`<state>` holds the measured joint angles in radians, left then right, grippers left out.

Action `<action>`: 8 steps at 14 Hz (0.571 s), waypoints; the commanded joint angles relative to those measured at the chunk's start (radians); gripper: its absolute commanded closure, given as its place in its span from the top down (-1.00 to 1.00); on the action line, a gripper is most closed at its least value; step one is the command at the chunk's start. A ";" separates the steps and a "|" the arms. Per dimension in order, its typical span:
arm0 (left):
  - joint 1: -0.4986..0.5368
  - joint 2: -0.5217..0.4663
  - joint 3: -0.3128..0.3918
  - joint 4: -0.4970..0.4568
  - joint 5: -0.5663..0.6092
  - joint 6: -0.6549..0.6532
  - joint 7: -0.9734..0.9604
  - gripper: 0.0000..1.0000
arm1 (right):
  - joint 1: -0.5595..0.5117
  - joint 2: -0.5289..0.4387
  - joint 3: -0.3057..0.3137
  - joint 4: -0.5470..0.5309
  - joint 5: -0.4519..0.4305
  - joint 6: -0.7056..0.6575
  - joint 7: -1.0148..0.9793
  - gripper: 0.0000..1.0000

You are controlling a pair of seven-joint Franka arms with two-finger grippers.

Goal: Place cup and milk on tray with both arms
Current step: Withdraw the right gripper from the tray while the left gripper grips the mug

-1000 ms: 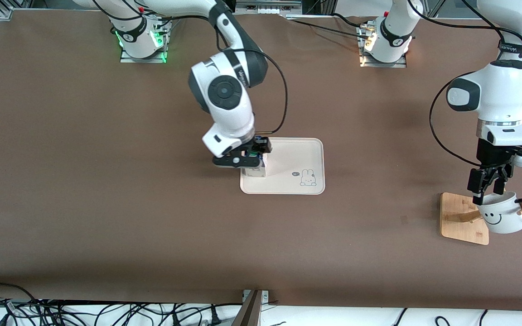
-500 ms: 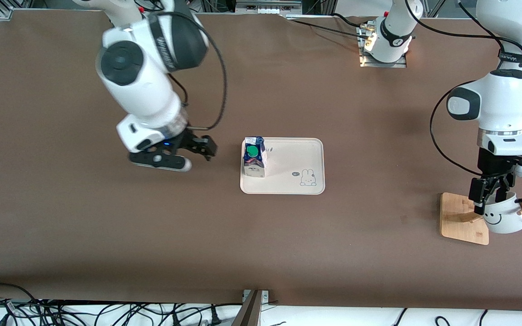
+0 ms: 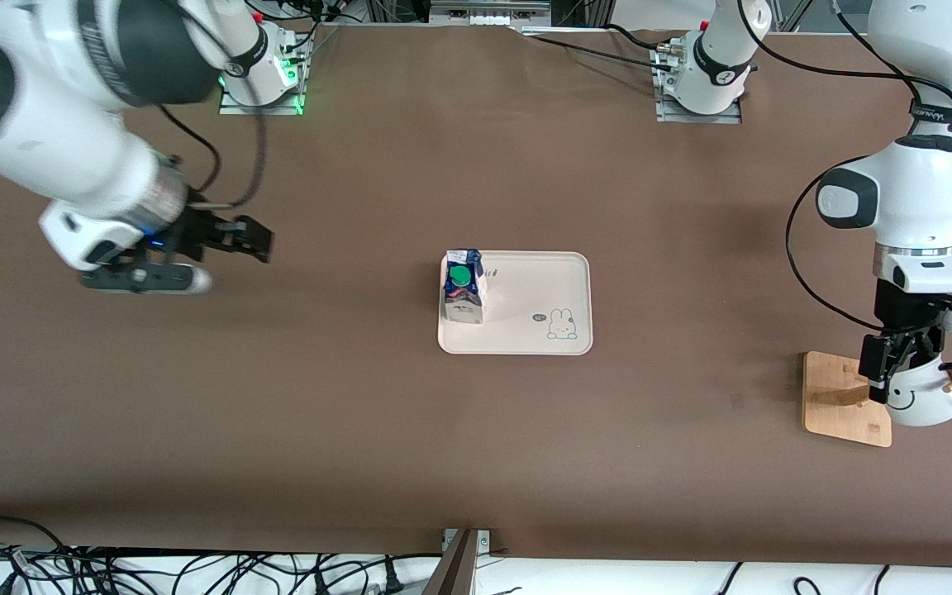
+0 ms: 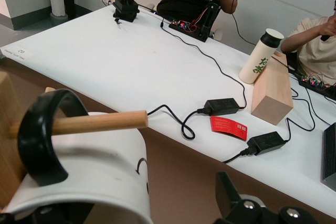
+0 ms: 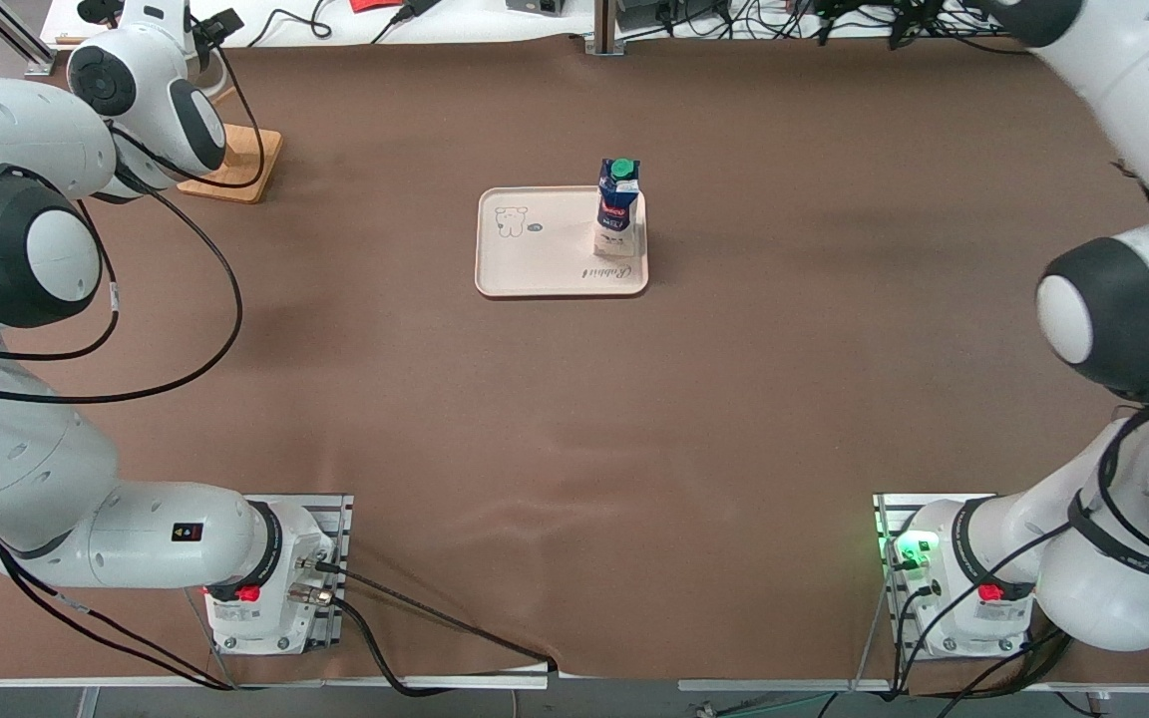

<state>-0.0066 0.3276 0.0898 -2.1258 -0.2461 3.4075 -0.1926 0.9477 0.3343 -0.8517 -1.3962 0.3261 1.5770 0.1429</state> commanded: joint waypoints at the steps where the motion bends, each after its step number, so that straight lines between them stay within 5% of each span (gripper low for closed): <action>1: -0.006 0.011 0.002 0.037 -0.013 0.007 0.019 1.00 | -0.146 -0.147 0.174 -0.081 -0.126 -0.024 -0.028 1.00; 6: -0.006 0.004 0.004 0.037 -0.019 0.007 0.019 1.00 | -0.698 -0.343 0.716 -0.253 -0.295 -0.008 -0.061 1.00; 8: -0.004 0.004 0.004 0.035 -0.019 0.007 0.021 1.00 | -0.863 -0.421 0.825 -0.358 -0.295 0.050 -0.161 1.00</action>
<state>-0.0068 0.3275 0.0904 -2.1070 -0.2461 3.4094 -0.1917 0.2301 0.0240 -0.1399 -1.6120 0.0462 1.5617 0.0644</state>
